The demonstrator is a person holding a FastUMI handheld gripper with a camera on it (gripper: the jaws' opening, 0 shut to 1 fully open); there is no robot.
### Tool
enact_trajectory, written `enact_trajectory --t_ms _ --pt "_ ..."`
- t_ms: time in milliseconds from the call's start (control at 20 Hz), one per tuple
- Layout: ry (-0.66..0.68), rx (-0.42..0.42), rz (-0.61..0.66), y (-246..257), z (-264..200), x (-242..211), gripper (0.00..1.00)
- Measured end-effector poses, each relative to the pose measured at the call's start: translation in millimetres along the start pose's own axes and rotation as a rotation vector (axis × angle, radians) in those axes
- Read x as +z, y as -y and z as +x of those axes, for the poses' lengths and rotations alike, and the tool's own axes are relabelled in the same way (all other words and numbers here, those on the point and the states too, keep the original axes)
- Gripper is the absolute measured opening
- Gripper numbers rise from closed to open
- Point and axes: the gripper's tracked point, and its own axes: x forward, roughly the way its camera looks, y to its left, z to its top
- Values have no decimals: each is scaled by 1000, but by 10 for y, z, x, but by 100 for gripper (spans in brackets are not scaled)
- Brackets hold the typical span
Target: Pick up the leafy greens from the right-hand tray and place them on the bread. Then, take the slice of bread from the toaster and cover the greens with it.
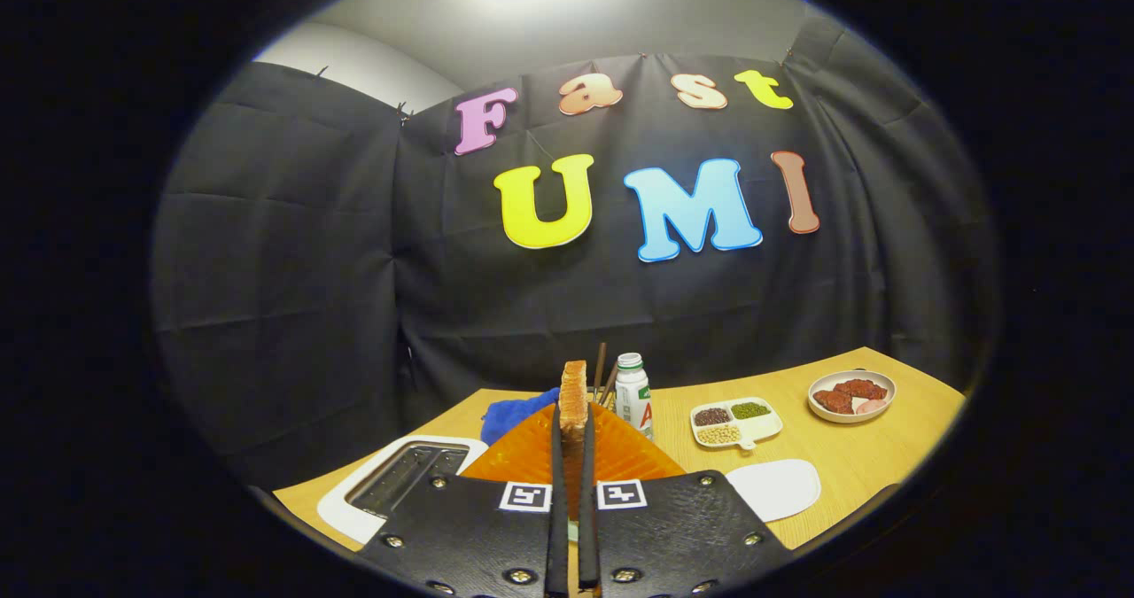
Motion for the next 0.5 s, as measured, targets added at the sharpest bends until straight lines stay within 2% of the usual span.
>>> enact_trajectory --t_ms 150,500 --pt "-33 10 -12 34 156 -226 5" --pt "-106 120 71 -223 477 -681 5"
